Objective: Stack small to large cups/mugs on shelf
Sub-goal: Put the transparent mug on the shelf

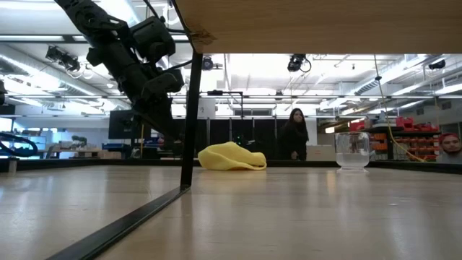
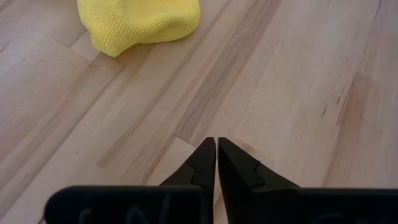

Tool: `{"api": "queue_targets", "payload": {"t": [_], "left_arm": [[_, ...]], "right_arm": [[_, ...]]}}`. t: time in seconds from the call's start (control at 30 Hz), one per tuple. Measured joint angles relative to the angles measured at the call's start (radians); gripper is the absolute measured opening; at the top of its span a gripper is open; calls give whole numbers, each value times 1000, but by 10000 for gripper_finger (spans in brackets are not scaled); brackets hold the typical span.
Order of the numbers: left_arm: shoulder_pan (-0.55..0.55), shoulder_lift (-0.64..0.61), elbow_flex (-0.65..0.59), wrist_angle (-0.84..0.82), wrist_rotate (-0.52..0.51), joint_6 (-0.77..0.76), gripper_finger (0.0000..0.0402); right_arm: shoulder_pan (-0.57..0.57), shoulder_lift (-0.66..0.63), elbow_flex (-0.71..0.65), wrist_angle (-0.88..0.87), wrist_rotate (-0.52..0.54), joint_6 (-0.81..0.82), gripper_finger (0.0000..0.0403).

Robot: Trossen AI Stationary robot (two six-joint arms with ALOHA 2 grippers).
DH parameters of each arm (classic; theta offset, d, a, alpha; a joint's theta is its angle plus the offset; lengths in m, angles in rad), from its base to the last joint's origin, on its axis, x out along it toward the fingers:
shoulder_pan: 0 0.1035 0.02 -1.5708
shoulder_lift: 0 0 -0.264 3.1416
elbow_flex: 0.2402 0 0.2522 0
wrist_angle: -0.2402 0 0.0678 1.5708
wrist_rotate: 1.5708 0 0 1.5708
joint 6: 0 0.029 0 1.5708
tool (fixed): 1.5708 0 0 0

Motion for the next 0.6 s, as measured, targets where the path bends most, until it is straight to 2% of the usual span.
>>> {"api": "queue_targets", "payload": {"t": [0.37, 0.57, 0.6], "left_arm": [[0, 0, 0, 0, 0, 0, 19], [0, 0, 0, 0, 0, 0, 14], [0, 0, 0, 0, 0, 0, 15]], "right_arm": [[41, -14, 0, -165, -47, 207, 15], [60, -48, 1, -399, -44, 362, 16], [56, -60, -2, -396, -43, 368, 16]]}}
